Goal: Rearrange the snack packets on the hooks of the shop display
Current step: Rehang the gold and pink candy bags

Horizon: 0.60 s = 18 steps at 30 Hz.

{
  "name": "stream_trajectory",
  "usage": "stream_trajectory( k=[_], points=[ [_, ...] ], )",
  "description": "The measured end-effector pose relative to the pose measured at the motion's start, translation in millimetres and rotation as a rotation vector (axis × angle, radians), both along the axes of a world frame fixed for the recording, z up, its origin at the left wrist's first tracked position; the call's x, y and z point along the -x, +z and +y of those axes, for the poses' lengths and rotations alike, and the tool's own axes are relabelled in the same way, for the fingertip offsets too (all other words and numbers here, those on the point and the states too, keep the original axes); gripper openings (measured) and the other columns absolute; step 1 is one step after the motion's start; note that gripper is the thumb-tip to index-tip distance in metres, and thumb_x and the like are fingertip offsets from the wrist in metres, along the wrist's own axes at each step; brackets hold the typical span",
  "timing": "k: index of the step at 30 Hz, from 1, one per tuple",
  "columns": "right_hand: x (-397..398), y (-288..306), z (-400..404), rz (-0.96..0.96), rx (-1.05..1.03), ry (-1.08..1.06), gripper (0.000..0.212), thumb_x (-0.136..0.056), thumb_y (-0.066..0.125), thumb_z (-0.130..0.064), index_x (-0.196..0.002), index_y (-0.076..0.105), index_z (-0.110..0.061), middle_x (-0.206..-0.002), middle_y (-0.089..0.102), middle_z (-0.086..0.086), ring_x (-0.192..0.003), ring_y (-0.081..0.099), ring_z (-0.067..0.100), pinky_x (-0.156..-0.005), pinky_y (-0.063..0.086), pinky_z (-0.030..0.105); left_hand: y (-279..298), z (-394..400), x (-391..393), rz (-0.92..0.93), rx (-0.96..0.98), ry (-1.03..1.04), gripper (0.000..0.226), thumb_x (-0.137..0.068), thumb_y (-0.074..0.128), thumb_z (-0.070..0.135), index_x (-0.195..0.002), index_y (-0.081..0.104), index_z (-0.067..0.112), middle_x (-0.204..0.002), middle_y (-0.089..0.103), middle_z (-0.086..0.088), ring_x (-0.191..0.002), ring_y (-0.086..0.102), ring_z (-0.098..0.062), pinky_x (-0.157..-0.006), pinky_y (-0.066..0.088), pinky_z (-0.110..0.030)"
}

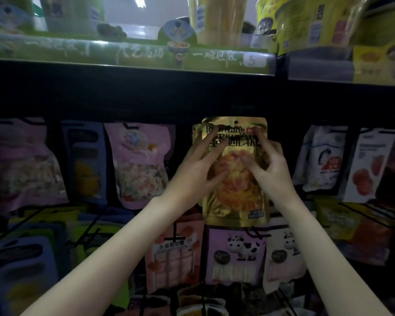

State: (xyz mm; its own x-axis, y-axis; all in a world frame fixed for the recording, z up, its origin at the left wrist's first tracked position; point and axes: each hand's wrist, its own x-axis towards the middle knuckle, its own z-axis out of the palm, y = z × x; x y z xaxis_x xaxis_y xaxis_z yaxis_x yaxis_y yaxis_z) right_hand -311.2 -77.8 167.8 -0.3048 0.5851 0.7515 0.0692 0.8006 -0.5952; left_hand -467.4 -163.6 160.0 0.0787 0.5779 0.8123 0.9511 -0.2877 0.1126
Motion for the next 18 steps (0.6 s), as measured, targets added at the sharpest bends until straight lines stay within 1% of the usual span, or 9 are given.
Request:
stream_trajectory(
  k=[2,4,5,7,8,11,13,16,18],
  points=[
    [-3,3,2,-0.011,0.019,0.033,0.066,-0.083,0.060,-0.037,-0.143,0.033,-0.030,-0.141,0.035,0.005,-0.133,0.035,0.017,-0.109,0.036,0.040,1,0,-3,-0.004,0.002,0.011,0.065,-0.086,0.037,0.054,-0.144,0.030,0.026,-0.156,0.011,0.003,-0.144,0.011,-0.026,-0.113,0.017,-0.036],
    [-7,7,4,-0.013,0.056,0.080,0.070,-0.078,0.059,-0.043,-0.143,0.034,-0.030,-0.140,0.036,0.003,-0.132,0.037,0.017,-0.108,0.038,0.040,1,1,-5,-0.005,-0.011,0.018,0.064,-0.087,0.038,0.053,-0.145,0.029,0.028,-0.156,0.010,0.004,-0.144,0.007,-0.026,-0.113,0.015,-0.038],
    [-9,9,5,-0.013,0.072,0.100,0.070,-0.078,0.059,-0.042,-0.142,0.035,-0.031,-0.138,0.036,0.001,-0.131,0.038,0.016,-0.107,0.039,0.037,1,2,-6,-0.007,-0.018,0.023,0.063,-0.087,0.039,0.053,-0.145,0.029,0.029,-0.156,0.010,0.004,-0.145,0.005,-0.026,-0.114,0.014,-0.039],
    [-11,14,6,-0.034,0.078,0.116,0.066,-0.082,0.061,-0.036,-0.142,0.035,-0.032,-0.137,0.037,0.000,-0.130,0.038,0.015,-0.103,0.039,0.026,2,3,-8,-0.011,-0.030,0.047,0.063,-0.087,0.039,0.054,-0.144,0.028,0.030,-0.156,0.010,0.004,-0.145,0.000,-0.026,-0.113,0.011,-0.042],
    [-12,17,6,-0.049,0.076,0.113,0.064,-0.084,0.062,-0.033,-0.142,0.035,-0.032,-0.138,0.037,0.001,-0.130,0.038,0.015,-0.102,0.039,0.024,3,3,-9,-0.006,-0.035,0.066,0.062,-0.087,0.038,0.054,-0.144,0.029,0.030,-0.156,0.011,0.003,-0.145,-0.003,-0.026,-0.112,0.008,-0.042],
    [-14,22,7,-0.081,0.093,0.117,0.064,-0.084,0.063,-0.033,-0.142,0.036,-0.032,-0.143,0.036,0.002,-0.133,0.036,0.018,-0.106,0.040,0.039,7,3,-14,-0.008,-0.044,0.089,0.062,-0.087,0.035,0.055,-0.143,0.031,0.029,-0.155,0.012,0.005,-0.144,-0.009,-0.025,-0.110,0.002,-0.040],
    [-17,24,6,-0.090,0.124,0.158,0.066,-0.082,0.063,-0.037,-0.142,0.037,-0.031,-0.144,0.038,0.002,-0.132,0.038,0.018,-0.104,0.042,0.042,10,3,-18,-0.022,-0.037,0.094,0.062,-0.087,0.032,0.055,-0.143,0.032,0.030,-0.155,0.012,0.006,-0.143,-0.011,-0.023,-0.110,-0.001,-0.039],
    [-21,27,4,-0.074,0.204,0.250,0.061,-0.086,0.063,-0.026,-0.141,0.038,-0.030,-0.136,0.048,0.003,-0.123,0.050,0.016,-0.094,0.051,0.034,16,3,-21,0.001,-0.048,0.141,0.062,-0.086,0.029,0.055,-0.142,0.036,0.030,-0.155,0.018,0.004,-0.144,-0.010,-0.022,-0.111,-0.005,-0.037],
    [-24,27,4,-0.076,0.228,0.276,0.060,-0.086,0.063,-0.022,-0.141,0.039,-0.028,-0.133,0.051,0.001,-0.119,0.052,0.014,-0.090,0.052,0.030,21,4,-22,0.052,-0.055,0.184,0.061,-0.086,0.028,0.054,-0.140,0.041,0.028,-0.153,0.025,0.004,-0.144,-0.006,-0.021,-0.112,-0.008,-0.037]
  ],
)
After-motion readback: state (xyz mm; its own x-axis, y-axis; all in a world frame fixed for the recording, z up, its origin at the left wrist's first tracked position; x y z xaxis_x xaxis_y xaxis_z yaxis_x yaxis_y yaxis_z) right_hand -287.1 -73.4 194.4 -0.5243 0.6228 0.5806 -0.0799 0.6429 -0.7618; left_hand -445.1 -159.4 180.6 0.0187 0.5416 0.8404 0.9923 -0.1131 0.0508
